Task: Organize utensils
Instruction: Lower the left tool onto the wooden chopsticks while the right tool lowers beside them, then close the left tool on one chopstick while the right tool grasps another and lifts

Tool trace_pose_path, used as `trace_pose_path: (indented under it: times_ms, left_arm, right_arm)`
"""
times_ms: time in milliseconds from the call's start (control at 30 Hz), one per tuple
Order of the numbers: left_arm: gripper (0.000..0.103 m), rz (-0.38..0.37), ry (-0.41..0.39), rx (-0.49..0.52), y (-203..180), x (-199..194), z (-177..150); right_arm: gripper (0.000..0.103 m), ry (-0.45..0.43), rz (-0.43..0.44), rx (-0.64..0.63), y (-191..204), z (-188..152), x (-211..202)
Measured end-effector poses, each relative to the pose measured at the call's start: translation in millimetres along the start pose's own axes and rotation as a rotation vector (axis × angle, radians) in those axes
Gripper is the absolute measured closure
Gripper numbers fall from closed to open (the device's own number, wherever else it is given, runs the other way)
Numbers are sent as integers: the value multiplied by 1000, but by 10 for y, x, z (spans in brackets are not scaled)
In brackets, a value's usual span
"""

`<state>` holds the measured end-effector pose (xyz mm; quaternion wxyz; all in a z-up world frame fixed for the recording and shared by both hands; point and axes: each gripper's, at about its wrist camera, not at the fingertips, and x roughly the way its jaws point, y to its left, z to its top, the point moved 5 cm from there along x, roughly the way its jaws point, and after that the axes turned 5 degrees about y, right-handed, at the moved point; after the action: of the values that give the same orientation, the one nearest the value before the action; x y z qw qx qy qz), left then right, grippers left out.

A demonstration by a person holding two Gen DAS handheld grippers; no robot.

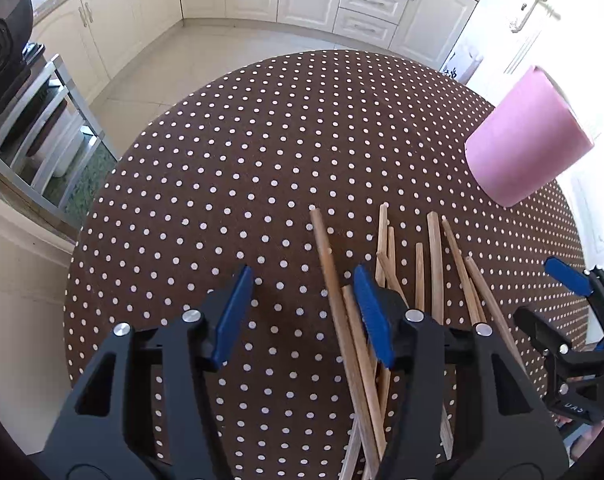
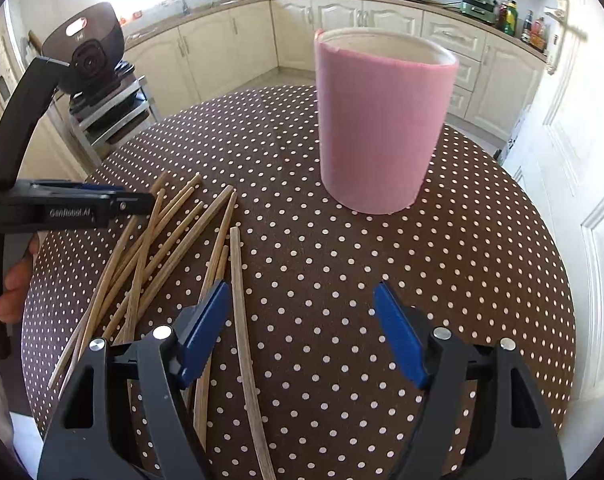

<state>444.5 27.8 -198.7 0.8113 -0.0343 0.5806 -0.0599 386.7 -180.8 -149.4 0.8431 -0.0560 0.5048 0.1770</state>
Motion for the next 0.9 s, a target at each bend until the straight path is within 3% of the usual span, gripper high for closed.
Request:
trace_pose_path:
  times_ms: [167,367,433,500,667,733,800,900]
  left_arm:
    - [57,-25,3,-15,45,-21,45]
    - [70,22,5,-10,69,42,98]
    - [85,32,2,-4,47,45,95]
    - [92,23,3,-1,25,54,95]
    - [97,-29,-7,-17,31,0,76]
    - [98,-23,-30,-10,28,-82,63]
    - [98,-41,-43,-6,-16,-182,52]
    - [98,-47,-72,14,-81,-378,9]
  right_arm:
    - [32,21,26,-12,60,108,68]
    - [34,84,21,-45,215,183,215]
    - [40,106,14,-60,250,211,256]
    - [45,138,16,-71,308,245,317]
    - [63,187,-16,-120,388,333,395]
    - [86,195,-25,-134,436,366,423]
    - [98,202,-25,-142,498,391,457]
    - [98,189,-28,-134,558,409,455]
